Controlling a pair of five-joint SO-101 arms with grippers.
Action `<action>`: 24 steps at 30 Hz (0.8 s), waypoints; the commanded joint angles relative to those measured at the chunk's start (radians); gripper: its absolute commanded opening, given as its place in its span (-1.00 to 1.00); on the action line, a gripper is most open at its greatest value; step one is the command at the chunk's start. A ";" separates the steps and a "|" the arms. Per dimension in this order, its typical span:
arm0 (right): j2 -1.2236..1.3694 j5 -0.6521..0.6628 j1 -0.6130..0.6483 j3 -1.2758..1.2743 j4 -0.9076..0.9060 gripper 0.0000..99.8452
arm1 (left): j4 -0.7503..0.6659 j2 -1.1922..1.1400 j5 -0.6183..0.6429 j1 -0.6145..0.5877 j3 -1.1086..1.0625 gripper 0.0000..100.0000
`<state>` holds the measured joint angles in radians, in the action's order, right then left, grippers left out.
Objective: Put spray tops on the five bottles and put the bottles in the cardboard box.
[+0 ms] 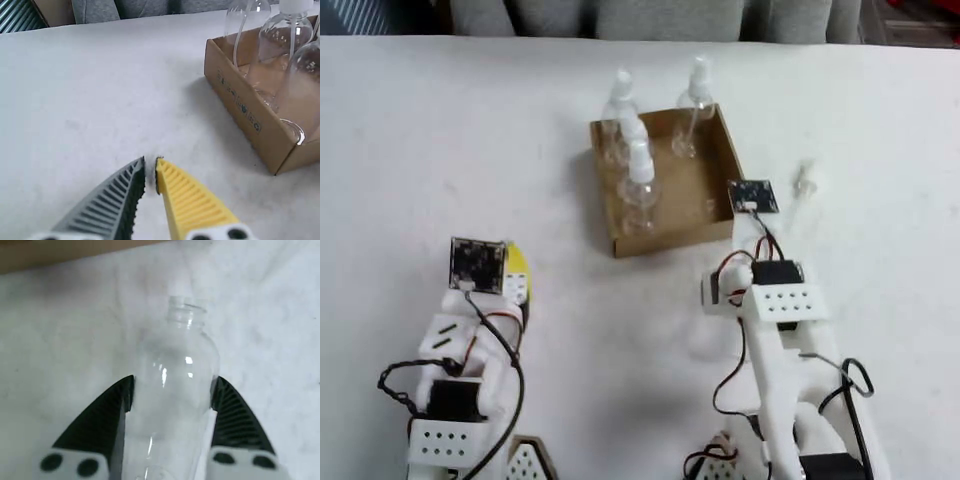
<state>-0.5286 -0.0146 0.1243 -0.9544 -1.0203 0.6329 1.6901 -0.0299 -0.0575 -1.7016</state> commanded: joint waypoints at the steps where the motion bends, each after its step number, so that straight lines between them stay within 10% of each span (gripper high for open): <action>1: -0.033 0.017 -0.044 0.034 -0.045 -0.53 | -0.029 0.004 -0.011 -0.007 0.003 -0.88; 13: -0.033 0.135 -0.199 0.310 -0.463 -0.29 | -0.029 0.004 -0.011 -0.008 0.003 -0.88; 24: -0.024 -0.005 -0.240 0.396 -0.354 -0.87 | 0.023 0.004 -0.009 0.005 0.003 -0.88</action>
<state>-0.5347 0.0238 -0.1135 -0.6076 -1.4316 0.6345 1.6901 -0.0299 -0.0575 -1.7016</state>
